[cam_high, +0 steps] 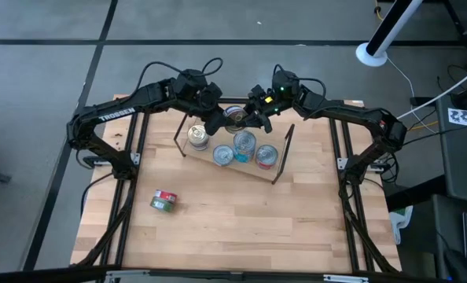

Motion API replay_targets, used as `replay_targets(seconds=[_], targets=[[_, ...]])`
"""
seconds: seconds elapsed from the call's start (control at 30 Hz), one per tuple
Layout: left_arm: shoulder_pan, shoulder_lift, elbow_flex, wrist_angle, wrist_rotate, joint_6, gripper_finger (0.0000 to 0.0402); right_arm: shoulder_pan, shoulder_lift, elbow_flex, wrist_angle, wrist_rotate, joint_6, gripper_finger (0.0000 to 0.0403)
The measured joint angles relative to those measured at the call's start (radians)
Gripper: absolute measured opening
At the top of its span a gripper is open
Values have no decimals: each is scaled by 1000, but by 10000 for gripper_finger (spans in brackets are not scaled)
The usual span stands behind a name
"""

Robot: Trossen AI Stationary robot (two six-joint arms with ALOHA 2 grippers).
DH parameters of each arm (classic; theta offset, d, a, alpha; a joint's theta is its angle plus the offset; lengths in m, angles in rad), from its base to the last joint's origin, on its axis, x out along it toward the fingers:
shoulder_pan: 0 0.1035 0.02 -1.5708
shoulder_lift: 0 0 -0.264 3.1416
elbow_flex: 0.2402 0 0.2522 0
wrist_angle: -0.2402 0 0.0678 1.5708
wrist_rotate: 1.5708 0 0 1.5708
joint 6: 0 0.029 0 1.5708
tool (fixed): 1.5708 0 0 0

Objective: Stack canned seafood by type on shelf
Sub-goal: Stack the blue-pink tuna can on top of the blue-pink tuna can on the shelf

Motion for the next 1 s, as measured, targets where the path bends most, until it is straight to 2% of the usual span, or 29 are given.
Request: replay_targets(seconds=[0.27,0.53,0.63,0.73,1.0], targets=[[-2,0,-1,0,5,7,190,30,-1,0,3,24,1,201],[-2,-1,-2,-32,12,10,191,94,-3,3,0,195,-10,285],[6,0,-2,-60,18,7,191,85,-1,2,-2,164,-10,305],[13,2,-1,-100,16,9,191,62,0,2,11,84,-4,313],[24,5,-3,-126,2,-9,191,7,-1,4,4,35,-27,315]])
